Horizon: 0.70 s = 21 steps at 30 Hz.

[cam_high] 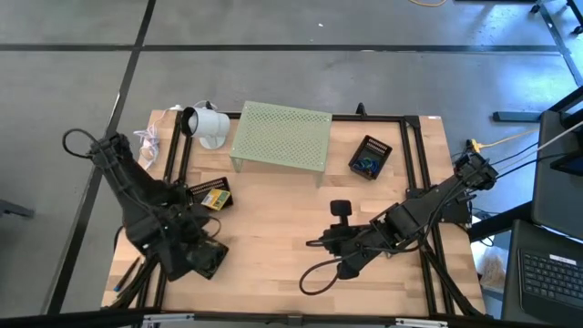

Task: Pick & Place Office Desk Supplies
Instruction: Put the yellow rubber band into the bottom left black bin

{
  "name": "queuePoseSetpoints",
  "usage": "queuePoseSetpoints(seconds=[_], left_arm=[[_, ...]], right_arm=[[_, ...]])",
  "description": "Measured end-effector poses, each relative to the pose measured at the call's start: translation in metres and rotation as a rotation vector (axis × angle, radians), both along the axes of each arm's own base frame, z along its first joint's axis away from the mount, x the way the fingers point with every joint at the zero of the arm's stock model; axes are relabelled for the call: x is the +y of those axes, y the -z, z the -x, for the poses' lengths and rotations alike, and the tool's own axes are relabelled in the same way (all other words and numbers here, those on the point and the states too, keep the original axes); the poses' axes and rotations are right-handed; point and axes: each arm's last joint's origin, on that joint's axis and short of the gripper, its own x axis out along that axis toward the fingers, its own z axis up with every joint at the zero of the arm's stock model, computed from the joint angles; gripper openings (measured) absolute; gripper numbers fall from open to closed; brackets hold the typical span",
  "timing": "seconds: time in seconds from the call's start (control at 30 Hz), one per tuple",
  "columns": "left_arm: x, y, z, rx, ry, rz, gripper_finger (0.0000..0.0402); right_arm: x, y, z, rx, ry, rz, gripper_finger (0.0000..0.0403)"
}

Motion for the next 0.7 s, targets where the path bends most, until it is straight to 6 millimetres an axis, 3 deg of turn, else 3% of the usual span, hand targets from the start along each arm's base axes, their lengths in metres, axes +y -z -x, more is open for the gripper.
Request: queuePoseSetpoints(seconds=[0.23,0.7], left_arm=[[-0.01,0.008,0.016,0.136,-0.054,0.006,0.0002],[-0.042,0.048,0.005,0.314,0.075,-0.14,0.0027]], right_arm=[[0.0,0.0,0.0,0.0,0.012,-0.011,0.0013],[0.0,0.0,0.0,0.0,0.015,-0.013,0.0013]])
